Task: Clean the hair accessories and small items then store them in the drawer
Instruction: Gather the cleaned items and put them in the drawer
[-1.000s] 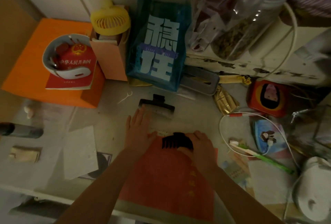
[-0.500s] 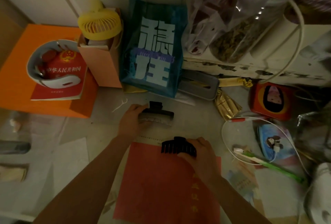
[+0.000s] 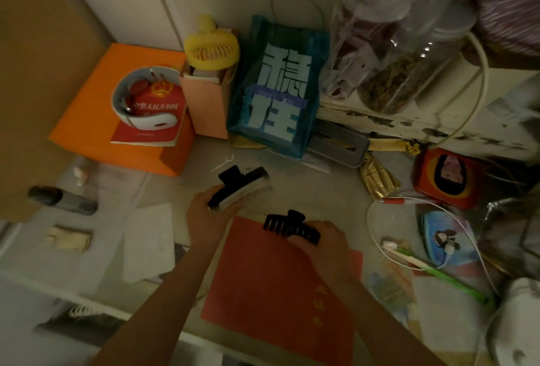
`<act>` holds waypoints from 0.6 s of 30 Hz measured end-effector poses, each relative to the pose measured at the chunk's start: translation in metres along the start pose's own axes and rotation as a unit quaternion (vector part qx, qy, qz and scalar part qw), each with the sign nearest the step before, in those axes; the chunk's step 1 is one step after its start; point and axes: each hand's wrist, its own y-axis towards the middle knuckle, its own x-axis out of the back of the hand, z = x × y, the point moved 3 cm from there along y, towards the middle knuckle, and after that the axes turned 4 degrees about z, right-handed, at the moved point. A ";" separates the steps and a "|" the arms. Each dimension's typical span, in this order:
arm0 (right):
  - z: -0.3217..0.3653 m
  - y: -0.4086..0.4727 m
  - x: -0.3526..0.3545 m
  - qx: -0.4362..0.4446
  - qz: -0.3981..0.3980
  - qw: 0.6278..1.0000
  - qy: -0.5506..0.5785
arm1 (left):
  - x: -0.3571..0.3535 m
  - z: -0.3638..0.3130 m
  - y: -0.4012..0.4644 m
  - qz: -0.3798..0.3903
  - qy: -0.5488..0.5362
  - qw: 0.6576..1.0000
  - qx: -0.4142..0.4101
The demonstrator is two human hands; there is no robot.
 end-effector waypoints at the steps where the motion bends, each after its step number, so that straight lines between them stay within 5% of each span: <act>1: 0.008 -0.002 -0.003 0.009 0.006 1.000 0.011 | 0.011 -0.002 -0.009 -0.012 -0.007 1.000 0.008; 7: 0.065 -0.019 -0.037 0.077 0.066 0.995 0.018 | 0.085 0.022 -0.059 -0.109 -0.031 0.991 0.065; 18: 0.174 -0.101 -0.165 0.111 0.226 0.965 0.080 | 0.232 0.113 -0.182 -0.301 -0.129 0.922 0.208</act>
